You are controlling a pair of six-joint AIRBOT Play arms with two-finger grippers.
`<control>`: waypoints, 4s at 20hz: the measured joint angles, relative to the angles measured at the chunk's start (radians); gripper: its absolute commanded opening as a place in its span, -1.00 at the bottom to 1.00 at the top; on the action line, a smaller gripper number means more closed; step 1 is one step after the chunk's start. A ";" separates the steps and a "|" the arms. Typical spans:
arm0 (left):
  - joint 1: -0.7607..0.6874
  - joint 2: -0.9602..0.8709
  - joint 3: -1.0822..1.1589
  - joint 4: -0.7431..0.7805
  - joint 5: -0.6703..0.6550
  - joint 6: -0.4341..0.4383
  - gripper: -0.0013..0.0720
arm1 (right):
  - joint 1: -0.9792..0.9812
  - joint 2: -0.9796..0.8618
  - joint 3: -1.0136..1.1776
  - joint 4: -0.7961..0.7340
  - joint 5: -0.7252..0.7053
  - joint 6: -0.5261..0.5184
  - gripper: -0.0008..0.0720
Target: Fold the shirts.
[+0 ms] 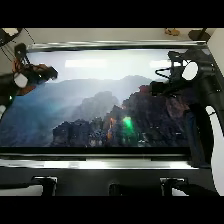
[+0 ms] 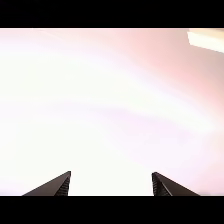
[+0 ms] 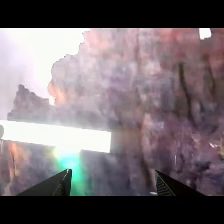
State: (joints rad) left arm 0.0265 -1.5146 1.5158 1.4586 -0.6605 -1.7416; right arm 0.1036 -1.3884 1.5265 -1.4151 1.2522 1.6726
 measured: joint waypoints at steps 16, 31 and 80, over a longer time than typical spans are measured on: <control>0.491 -0.593 0.399 -0.543 0.114 -0.074 1.00 | 0.000 0.000 -0.001 0.006 -0.008 0.018 0.75; 0.420 -0.730 0.404 -1.012 0.525 0.012 -0.72 | 0.000 0.000 -0.001 0.080 0.076 0.014 0.76; 0.223 0.043 -0.121 -0.169 -0.621 0.135 0.84 | 0.000 0.164 -0.310 0.099 0.202 -0.055 0.87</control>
State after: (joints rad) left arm 0.2493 -1.4715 1.3945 1.2900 -1.2812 -1.6070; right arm 0.1036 -1.2247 1.2163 -1.3163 1.4540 1.6176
